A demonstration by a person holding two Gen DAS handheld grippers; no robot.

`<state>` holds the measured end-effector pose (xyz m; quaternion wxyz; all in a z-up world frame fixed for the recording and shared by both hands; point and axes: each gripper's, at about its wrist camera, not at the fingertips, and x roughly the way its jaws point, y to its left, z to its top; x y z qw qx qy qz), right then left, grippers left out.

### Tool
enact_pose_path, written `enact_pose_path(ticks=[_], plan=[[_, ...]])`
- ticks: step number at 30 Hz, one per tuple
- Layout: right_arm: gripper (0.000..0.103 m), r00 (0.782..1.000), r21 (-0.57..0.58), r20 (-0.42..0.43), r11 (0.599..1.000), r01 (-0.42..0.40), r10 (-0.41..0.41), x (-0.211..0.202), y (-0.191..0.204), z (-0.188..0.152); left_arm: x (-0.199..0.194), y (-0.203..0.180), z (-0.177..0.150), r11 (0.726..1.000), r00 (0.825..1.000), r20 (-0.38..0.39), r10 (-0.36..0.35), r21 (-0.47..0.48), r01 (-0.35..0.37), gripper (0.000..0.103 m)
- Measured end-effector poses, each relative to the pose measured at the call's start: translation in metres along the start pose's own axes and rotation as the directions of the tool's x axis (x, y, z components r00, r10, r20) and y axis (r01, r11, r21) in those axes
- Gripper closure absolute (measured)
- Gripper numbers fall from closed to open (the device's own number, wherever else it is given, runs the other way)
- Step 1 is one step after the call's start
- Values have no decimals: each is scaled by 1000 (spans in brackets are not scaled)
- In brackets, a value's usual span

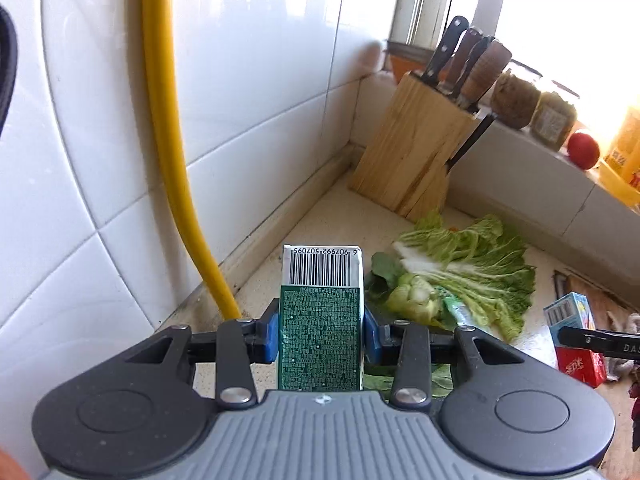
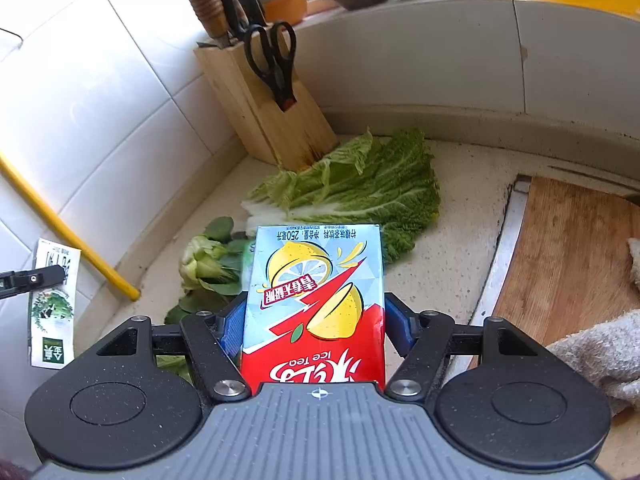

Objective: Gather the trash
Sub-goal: 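Lift both cartons and carry them over the black bin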

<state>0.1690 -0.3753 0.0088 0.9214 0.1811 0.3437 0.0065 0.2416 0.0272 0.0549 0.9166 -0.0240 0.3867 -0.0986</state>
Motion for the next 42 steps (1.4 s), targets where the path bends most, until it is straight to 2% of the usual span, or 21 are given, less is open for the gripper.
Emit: enact_pose_path(ticks=[12, 24, 34, 42], plan=[[29, 997, -44, 34, 997, -66, 68, -27, 12, -6, -40, -12, -23, 1000, 999, 32, 25, -11, -25, 67], [29, 979, -135, -7, 970, -201, 202, -39, 37, -19, -89, -13, -66, 990, 992, 38, 122, -71, -119, 67], [29, 940, -227, -135, 914, -336, 312, -28, 82, -43, -126, 0, -119, 958, 973, 5, 232, -173, -227, 67], [29, 889, -293, -253, 845, -447, 382, -22, 142, -77, -153, 25, -160, 928, 962, -32, 272, -258, -271, 67]])
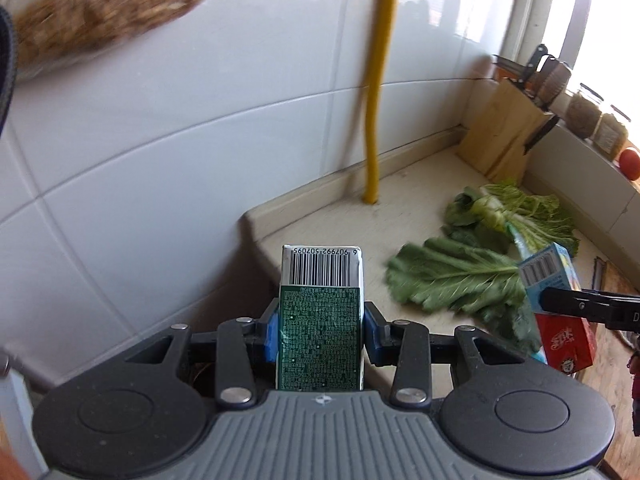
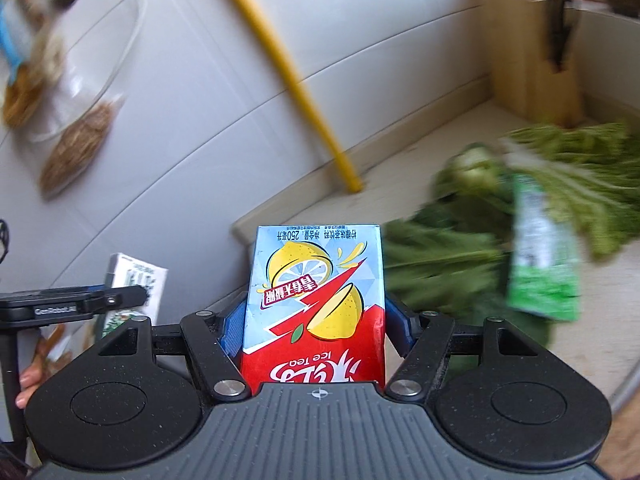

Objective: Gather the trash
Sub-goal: 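Lift both cartons and carry them over the black bin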

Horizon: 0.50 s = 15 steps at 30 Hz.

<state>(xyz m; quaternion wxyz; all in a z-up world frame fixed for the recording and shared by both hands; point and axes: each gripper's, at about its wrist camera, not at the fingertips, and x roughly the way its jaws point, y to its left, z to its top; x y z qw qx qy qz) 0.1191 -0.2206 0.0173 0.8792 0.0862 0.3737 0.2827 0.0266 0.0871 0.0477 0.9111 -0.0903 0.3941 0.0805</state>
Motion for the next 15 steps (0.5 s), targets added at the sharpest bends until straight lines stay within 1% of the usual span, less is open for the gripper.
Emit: enact_pose_path(ticks=[4, 10, 15], plan=[[29, 997, -36, -61, 998, -49, 47, 26, 37, -8, -6, 26, -17, 999, 999, -26, 24, -37, -25, 67], [29, 986, -81, -144, 992, -95, 82, 67, 84, -21, -3, 61, -40, 995, 994, -77, 75, -63, -80, 67], [29, 977, -89, -193, 990, -108, 89, 89, 109, -32, 7, 82, -56, 993, 990, -121, 72, -89, -83, 67]])
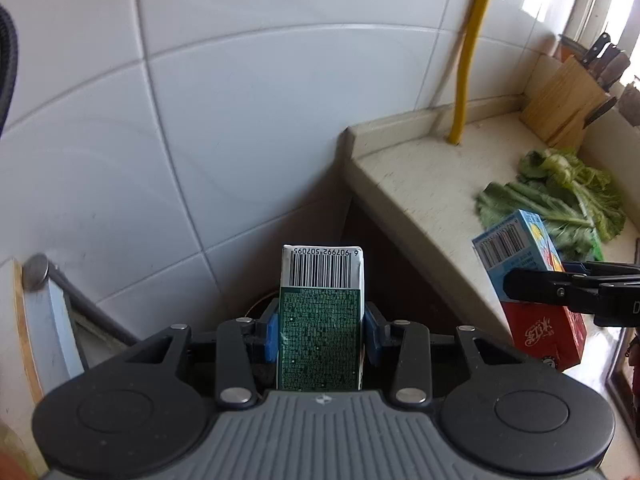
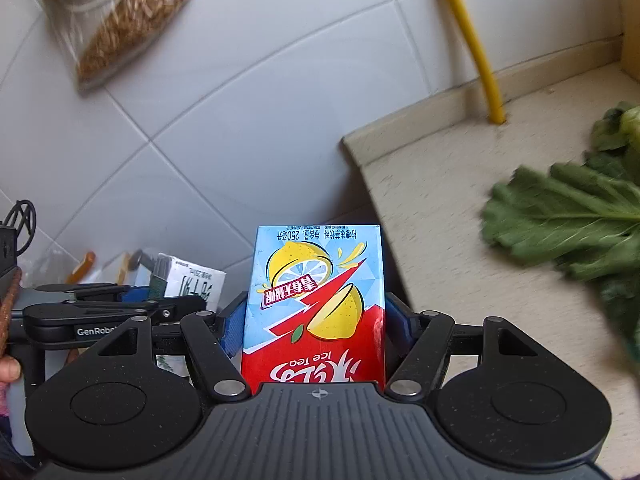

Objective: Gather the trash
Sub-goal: 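Lift both cartons and carry them over the black bin, then open both grippers to drop the cartons into the bin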

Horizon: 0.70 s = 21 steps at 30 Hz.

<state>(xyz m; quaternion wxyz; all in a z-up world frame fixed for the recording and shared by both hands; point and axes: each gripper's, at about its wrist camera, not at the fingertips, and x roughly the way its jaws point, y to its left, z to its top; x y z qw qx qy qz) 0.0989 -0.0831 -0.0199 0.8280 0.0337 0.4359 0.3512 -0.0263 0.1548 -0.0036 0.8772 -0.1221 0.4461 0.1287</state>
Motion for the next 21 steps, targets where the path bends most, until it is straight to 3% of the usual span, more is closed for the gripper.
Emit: enact_pose_path(ticks=[21], plan=[[29, 987, -30, -125, 995, 93, -96, 95, 28, -6, 42, 36, -6, 1000, 997, -70, -10, -2, 10, 67]])
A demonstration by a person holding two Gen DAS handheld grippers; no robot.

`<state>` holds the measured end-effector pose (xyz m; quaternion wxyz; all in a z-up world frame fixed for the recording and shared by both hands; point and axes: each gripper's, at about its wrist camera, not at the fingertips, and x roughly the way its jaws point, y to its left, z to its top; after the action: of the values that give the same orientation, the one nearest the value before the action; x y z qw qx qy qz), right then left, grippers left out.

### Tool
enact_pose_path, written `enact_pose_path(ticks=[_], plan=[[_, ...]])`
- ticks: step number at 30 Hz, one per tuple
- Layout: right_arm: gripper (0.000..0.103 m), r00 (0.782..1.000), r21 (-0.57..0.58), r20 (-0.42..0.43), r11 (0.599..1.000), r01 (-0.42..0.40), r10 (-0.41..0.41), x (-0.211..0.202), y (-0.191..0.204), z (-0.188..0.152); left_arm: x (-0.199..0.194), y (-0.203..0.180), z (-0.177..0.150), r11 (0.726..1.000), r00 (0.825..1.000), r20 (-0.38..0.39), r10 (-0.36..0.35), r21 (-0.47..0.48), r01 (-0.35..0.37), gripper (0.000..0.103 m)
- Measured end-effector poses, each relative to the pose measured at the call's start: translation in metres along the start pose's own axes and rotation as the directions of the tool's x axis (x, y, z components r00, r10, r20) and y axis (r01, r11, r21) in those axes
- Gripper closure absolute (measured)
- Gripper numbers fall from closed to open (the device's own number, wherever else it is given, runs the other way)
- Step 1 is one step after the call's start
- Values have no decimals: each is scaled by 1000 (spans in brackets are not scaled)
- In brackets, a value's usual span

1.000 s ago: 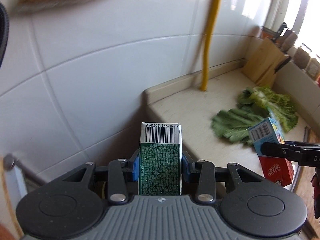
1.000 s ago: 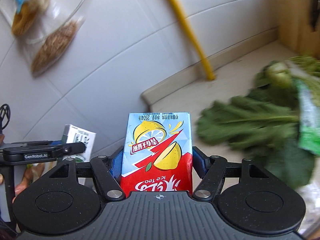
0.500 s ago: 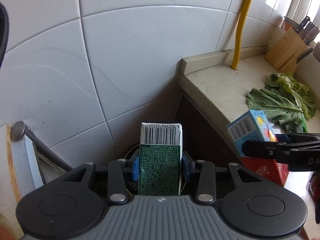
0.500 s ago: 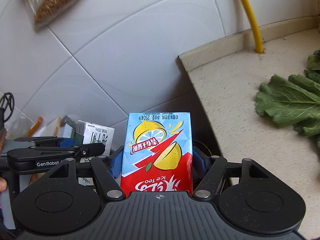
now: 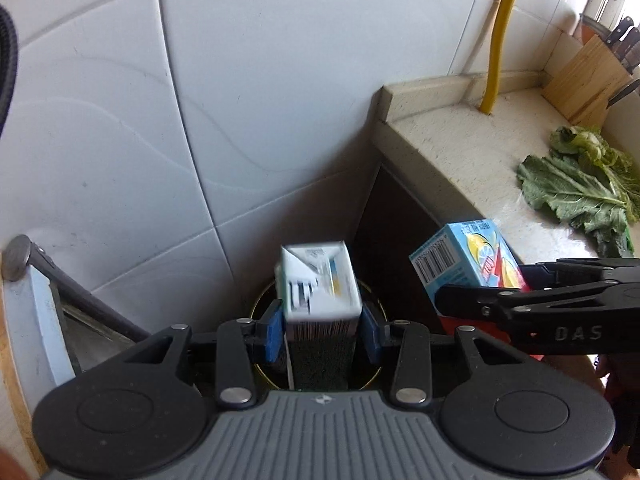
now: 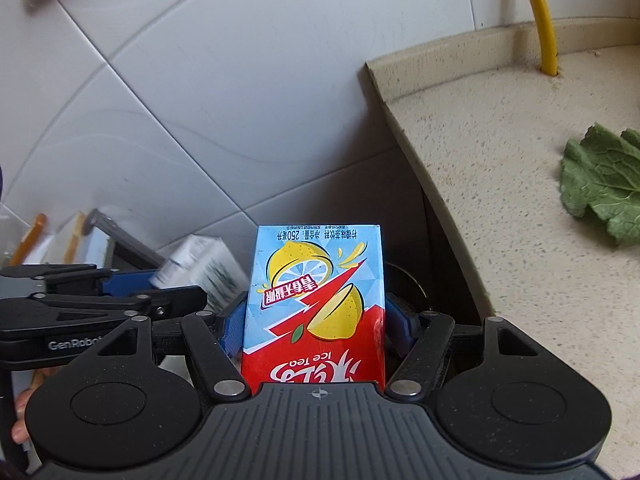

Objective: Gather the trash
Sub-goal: 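Open both grippers to drop the cartons into the bin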

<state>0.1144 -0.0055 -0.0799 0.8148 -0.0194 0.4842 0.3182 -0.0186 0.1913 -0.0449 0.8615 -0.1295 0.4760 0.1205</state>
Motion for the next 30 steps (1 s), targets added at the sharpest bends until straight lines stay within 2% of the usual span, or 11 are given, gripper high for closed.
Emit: enact_pose_path(ticks=[4, 8, 11, 15, 21, 30], plan=[[29, 999, -13, -20, 1000, 26, -26, 26, -1, 2, 14, 4, 1, 1000, 1000, 1, 6, 1, -6, 67], [28, 994, 22, -84, 998, 66, -64, 59, -11, 4, 36, 7, 2, 1000, 999, -45, 26, -14, -27, 67], [26, 995, 38, -86, 997, 62, -59, 63, -13, 0, 34, 8, -2, 1000, 999, -48, 6, -15, -7, 67], [26, 996, 57, -79, 997, 56, -51, 59, -14, 1, 31, 13, -2, 1000, 999, -44, 10, -12, -10, 67], [25, 998, 42, -39, 998, 44, -42, 30, -10, -3, 24, 13, 4, 1000, 1000, -16, 9, 0, -9, 67], [22, 998, 117, 36, 992, 40, -45, -18, -22, -14, 16, -2, 8, 999, 1000, 20, -7, 44, 6, 66]])
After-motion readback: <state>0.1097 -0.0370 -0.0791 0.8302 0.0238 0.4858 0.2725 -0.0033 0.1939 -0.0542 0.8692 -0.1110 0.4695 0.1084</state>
